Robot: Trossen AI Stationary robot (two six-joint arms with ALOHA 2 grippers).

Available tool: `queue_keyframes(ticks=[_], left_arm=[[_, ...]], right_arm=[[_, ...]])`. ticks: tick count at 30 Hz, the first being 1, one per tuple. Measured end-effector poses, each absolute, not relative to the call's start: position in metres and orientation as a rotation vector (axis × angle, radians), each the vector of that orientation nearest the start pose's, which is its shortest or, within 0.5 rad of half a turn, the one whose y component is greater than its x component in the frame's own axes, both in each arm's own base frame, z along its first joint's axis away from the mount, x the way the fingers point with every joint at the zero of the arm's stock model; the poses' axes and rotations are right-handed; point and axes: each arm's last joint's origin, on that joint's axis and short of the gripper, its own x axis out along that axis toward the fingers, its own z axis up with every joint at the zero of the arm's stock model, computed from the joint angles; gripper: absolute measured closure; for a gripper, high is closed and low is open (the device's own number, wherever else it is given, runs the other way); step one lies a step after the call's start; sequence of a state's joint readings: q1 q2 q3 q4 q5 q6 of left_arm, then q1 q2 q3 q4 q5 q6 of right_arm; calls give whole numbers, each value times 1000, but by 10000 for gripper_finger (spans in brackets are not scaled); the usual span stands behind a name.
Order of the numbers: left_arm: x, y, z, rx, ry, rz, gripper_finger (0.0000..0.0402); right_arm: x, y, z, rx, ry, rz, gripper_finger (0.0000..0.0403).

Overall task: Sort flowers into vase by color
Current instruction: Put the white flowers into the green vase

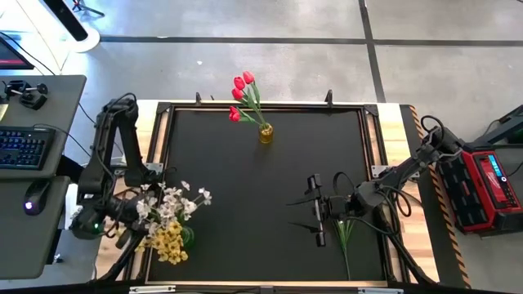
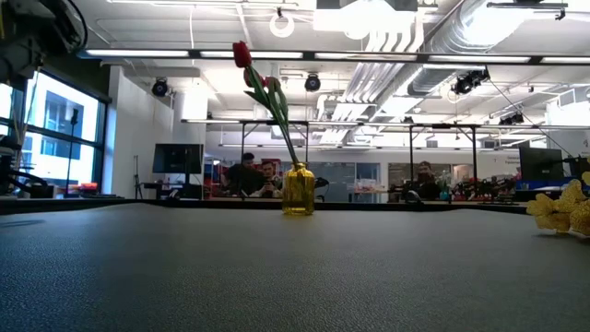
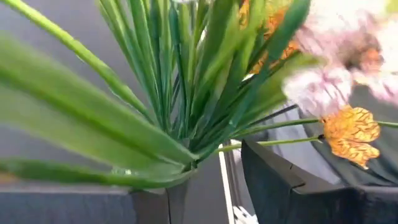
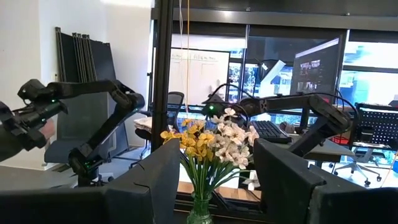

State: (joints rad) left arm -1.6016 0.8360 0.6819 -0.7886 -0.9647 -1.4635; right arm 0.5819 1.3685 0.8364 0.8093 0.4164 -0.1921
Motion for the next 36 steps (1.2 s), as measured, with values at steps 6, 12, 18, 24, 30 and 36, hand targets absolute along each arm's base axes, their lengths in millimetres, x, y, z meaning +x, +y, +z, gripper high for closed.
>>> queue_keyframes(ticks=[6,12,18,24,30,36], left_arm=[[21,-130,262,-588,654,-294,291],[25,-121,277,-563,612,-318,319],[31,-121,292,-476,447,-292,338],[36,-119,293,-463,389,-231,331],[36,-120,293,-495,425,-247,284],[35,-115,297,-539,450,-295,226]], right_arm=[[256,155,315,-58,-258,140,214],[256,155,315,-60,-254,141,214],[256,155,315,-60,-254,141,214],[257,155,315,-55,-251,142,214],[257,155,313,-60,-240,143,214],[257,155,313,-60,-240,143,214]])
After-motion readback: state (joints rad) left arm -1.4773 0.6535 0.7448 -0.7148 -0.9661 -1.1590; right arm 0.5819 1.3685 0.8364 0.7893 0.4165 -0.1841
